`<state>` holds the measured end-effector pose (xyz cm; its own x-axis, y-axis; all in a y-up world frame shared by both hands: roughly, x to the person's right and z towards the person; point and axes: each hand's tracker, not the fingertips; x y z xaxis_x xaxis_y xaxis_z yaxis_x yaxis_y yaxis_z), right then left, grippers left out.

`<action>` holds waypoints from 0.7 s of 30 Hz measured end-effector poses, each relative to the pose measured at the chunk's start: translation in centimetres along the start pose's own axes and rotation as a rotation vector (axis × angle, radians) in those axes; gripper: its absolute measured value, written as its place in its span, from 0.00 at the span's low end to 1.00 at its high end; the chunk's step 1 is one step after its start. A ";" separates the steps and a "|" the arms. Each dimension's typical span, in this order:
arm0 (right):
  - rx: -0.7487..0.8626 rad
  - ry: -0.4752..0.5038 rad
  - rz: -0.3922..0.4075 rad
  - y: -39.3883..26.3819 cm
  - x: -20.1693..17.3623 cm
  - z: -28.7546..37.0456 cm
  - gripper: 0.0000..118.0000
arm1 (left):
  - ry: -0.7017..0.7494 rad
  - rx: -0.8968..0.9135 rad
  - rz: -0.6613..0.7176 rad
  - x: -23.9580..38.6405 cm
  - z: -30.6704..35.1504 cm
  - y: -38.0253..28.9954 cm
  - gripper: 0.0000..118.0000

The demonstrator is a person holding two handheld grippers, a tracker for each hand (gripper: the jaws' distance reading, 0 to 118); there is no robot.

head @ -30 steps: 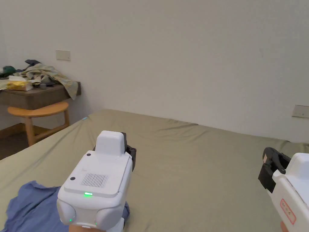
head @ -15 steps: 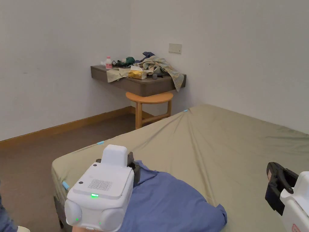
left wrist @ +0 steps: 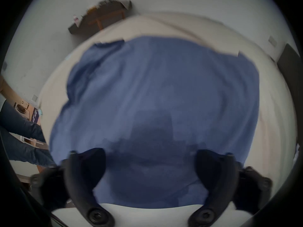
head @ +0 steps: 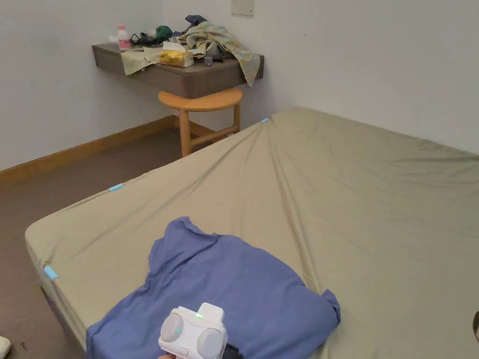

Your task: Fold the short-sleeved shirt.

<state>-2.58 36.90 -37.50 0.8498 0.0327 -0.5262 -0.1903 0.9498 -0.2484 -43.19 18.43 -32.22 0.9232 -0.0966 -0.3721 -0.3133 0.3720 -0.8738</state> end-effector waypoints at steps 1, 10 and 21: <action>-0.008 -0.002 -0.002 -0.2 0.2 -0.2 0.01 | -0.023 0.002 0.026 -0.2 0.0 -0.3 0.81; 0.017 -0.029 -0.084 0.0 2.7 2.2 0.01 | -0.188 0.193 0.386 -3.6 5.2 0.3 0.00; 0.213 -0.235 -0.137 1.6 9.6 16.7 0.01 | -0.560 0.645 0.154 8.3 25.9 2.3 0.00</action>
<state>13.50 43.92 -29.32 0.9550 -0.0525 -0.2919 0.0193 0.9931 -0.1153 -30.47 42.38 -29.23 0.9078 0.4033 -0.1148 -0.4127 0.8107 -0.4153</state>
